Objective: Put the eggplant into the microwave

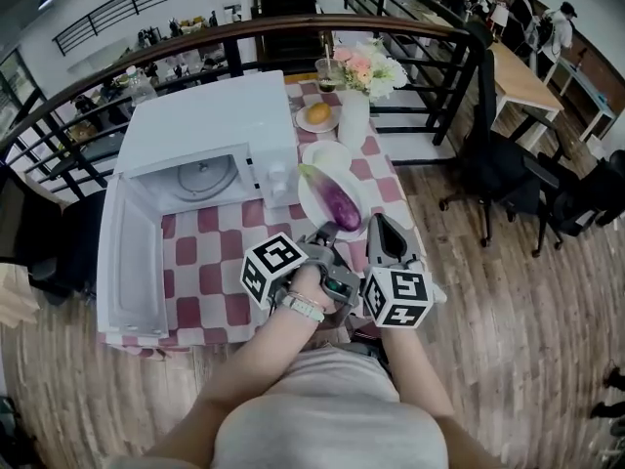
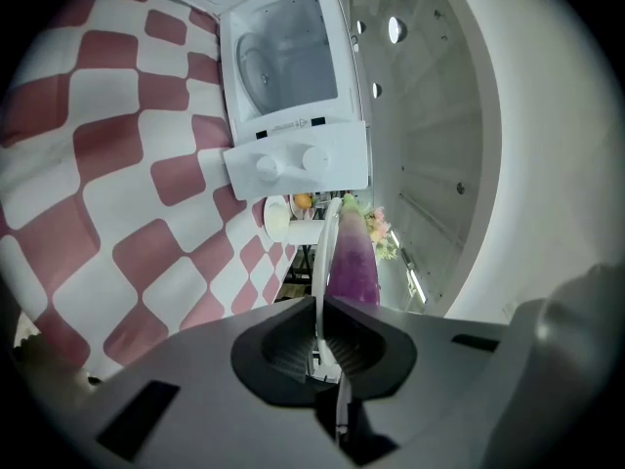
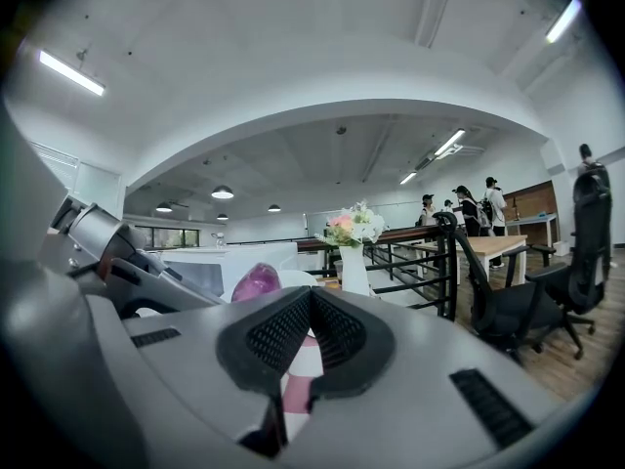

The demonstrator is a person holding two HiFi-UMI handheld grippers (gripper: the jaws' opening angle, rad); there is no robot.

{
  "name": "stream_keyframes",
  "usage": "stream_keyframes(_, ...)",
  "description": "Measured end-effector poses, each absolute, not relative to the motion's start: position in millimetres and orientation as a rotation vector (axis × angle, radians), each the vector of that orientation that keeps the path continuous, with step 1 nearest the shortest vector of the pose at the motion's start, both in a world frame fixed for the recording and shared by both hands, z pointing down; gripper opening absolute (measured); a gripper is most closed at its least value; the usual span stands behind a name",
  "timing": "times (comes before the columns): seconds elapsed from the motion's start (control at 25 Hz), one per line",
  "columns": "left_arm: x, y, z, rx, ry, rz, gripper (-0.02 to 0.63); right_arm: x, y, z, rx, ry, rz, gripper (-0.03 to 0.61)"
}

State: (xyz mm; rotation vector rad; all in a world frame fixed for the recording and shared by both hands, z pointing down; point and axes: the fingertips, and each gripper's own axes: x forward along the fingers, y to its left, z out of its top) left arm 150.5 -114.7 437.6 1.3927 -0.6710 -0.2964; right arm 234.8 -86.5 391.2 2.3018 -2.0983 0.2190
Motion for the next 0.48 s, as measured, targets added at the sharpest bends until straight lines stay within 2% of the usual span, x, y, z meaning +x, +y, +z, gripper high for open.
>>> stream_keyframes(0.48,80,-137,435,1.344,-0.778,-0.429,0.020,165,-120,397,2.090,-2.259,0.194,0.025)
